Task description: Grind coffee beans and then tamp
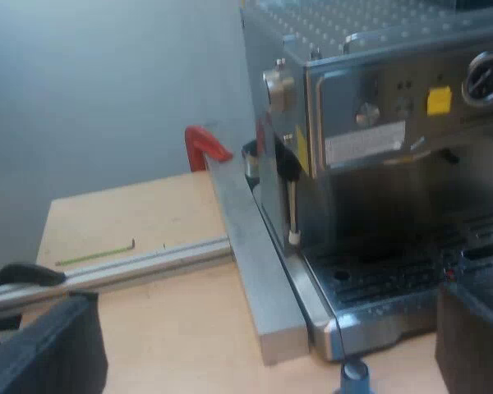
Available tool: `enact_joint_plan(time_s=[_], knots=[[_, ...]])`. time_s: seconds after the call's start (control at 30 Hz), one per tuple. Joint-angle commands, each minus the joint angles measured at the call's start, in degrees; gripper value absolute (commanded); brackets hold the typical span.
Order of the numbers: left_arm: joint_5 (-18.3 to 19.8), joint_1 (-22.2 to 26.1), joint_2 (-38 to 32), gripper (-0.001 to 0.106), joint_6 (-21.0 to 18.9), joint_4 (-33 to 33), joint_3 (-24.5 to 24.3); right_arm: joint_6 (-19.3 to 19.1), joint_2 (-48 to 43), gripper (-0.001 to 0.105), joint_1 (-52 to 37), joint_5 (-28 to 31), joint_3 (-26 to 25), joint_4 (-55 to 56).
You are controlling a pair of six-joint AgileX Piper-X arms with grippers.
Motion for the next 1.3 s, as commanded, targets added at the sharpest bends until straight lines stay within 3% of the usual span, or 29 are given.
enact_joint_plan(time_s=[0.03, 0.3, 0.43, 0.57, 0.83, 0.9, 1.07, 1.3], knots=[[-0.37, 0.01, -5.90, 0.083, -0.09, 1.98, 0.07, -0.24, -3.51, 0.059, -0.20, -0.21, 0.69, 0.10], [2.13, 0.01, -7.79, 0.083, -0.09, 6.55, -0.34, -0.24, -6.09, 0.059, -0.01, -9.89, 3.05, 0.78], [2.13, 0.01, -7.79, 0.083, -0.09, 6.39, -0.20, -0.24, -5.97, 0.059, -0.01, -10.39, 3.66, -0.46], [2.13, 0.01, -7.79, 0.083, -0.09, 2.12, 1.26, -0.24, -5.97, 0.059, -0.01, -10.39, 4.94, -2.31], [2.73, 0.01, -7.68, 0.083, -0.09, -10.02, 8.49, -0.24, -5.87, 0.059, -0.01, -10.39, 11.73, -8.52], [4.63, 0.01, -7.68, 0.083, -0.09, -12.62, 11.52, -0.24, -5.87, 0.059, -0.01, -10.39, 13.91, -9.12], [8.63, 0.01, -7.68, 0.083, -0.09, -16.76, 17.17, -0.24, -5.75, 0.059, -0.01, -10.39, 17.50, -9.12], [8.93, 0.01, -7.60, 0.083, -0.09, -19.98, 24.50, -0.24, -5.75, 0.059, -0.01, -10.39, 21.54, -8.97]])
